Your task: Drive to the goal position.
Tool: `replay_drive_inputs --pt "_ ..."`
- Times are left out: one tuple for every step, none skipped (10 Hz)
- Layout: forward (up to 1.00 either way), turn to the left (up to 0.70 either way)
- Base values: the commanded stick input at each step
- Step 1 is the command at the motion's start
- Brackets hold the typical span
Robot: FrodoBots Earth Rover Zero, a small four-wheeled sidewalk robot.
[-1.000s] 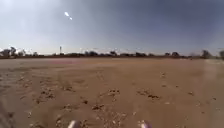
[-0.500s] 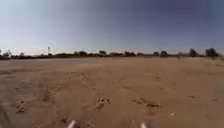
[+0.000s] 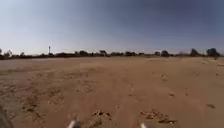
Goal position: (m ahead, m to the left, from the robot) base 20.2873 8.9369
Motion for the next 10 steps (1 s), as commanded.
replay_drive_inputs --pt "0.7 0.0" --pt "0.7 0.0" --pt "0.7 0.0" --pt "0.7 0.0" --pt "0.7 0.0" --pt "0.7 0.0" --pt "0.7 0.0" --pt "0.7 0.0" --pt "0.7 0.0" --pt "0.7 0.0"
